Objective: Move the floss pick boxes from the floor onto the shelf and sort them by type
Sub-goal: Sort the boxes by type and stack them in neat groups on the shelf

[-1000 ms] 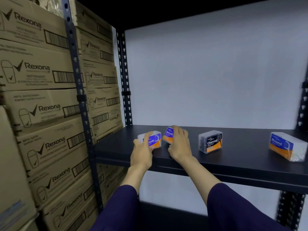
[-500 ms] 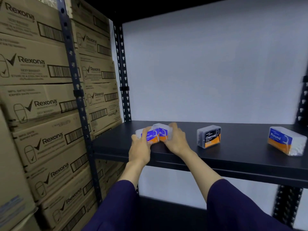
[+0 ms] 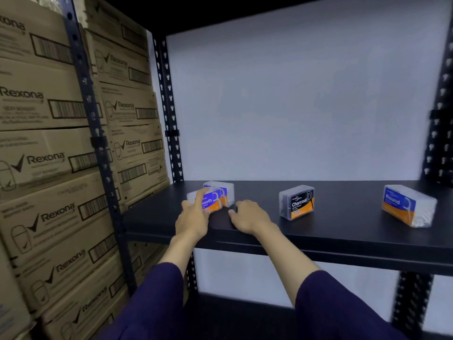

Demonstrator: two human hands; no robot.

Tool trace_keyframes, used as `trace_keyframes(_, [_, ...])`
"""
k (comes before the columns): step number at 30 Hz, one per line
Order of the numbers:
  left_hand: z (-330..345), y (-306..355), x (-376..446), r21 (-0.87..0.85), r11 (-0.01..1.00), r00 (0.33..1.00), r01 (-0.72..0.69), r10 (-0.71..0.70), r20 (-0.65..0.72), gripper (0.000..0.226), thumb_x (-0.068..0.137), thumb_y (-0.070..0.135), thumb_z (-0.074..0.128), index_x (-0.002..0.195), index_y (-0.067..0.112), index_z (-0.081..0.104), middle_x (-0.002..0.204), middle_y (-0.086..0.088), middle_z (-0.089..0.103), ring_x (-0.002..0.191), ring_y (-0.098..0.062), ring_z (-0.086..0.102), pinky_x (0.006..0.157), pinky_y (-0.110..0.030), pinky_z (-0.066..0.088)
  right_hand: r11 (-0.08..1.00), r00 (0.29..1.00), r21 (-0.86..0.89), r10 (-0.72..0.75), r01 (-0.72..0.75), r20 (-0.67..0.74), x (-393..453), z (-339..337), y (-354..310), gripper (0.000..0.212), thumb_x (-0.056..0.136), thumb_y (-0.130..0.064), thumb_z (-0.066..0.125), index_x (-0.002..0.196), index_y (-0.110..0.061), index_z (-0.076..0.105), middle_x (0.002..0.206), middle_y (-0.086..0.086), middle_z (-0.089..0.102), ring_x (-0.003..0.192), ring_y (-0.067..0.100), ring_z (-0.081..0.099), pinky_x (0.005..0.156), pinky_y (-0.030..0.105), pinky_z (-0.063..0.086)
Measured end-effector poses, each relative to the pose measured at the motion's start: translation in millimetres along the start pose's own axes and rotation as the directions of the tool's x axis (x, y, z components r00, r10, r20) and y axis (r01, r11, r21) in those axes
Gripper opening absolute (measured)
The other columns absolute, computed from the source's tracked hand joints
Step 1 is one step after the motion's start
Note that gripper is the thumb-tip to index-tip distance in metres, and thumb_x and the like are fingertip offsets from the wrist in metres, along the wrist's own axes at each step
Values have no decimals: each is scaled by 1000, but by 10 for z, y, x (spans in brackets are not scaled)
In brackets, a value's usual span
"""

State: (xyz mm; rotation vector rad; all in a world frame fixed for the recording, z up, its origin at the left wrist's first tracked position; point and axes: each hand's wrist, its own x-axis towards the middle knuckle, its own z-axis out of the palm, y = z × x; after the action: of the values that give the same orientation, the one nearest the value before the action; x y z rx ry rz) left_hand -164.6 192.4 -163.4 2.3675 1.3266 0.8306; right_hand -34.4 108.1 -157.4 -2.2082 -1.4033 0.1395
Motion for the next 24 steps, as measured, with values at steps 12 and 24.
trace_keyframes(12, [40, 36, 151, 0, 1000, 999, -5, 5, -43, 77, 97, 27, 51, 149, 47, -3, 157, -18, 0, 144, -39, 12, 114, -54, 22, 971, 1000, -240, -3, 8, 19, -204, 42, 112, 61, 98, -47, 21, 149, -14, 31, 157, 12, 23, 146, 26, 18, 118, 46, 14])
trace_keyframes(24, [196, 682, -516, -145, 962, 968, -233, 215, -127, 23, 96, 22, 47, 114, 25, 60, 121, 3, 60, 105, -19, 58, 86, -35, 46, 976, 861, 14, -186, 219, -474, -832, -559, 384, 25, 92, -2, 44, 108, -4, 63, 106, 10, 63, 101, 25, 54, 82, 36, 47])
